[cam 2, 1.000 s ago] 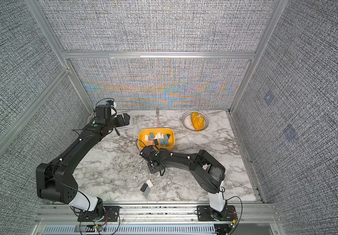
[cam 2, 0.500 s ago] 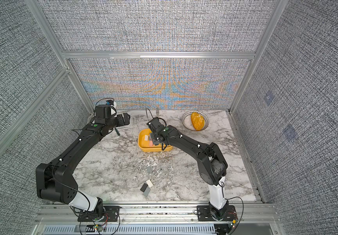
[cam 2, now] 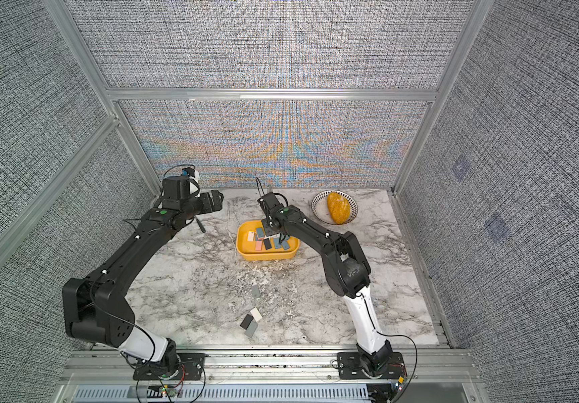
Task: Put the eraser in the storage box
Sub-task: Place the eraser in the storage box.
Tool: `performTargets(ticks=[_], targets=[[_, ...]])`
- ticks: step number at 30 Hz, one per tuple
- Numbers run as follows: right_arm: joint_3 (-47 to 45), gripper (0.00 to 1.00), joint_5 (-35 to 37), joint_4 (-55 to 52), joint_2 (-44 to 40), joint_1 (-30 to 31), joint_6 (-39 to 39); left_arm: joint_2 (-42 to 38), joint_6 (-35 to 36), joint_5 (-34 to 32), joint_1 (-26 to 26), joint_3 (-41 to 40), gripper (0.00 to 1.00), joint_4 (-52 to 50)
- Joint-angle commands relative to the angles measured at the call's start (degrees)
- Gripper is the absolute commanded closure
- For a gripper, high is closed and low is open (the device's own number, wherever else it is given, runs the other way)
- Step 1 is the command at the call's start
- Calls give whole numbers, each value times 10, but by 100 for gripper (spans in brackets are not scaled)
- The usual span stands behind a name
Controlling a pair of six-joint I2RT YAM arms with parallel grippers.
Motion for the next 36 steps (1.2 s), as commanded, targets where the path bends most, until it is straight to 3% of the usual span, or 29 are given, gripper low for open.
performTargets(ticks=[1,36], targets=[[11,81,-12,9,12,-3,-9,2,4,-4,0,5,0,-10],[-20,78,-5,-7,27,-32,0,13,4,-1,0,6,0,-5]])
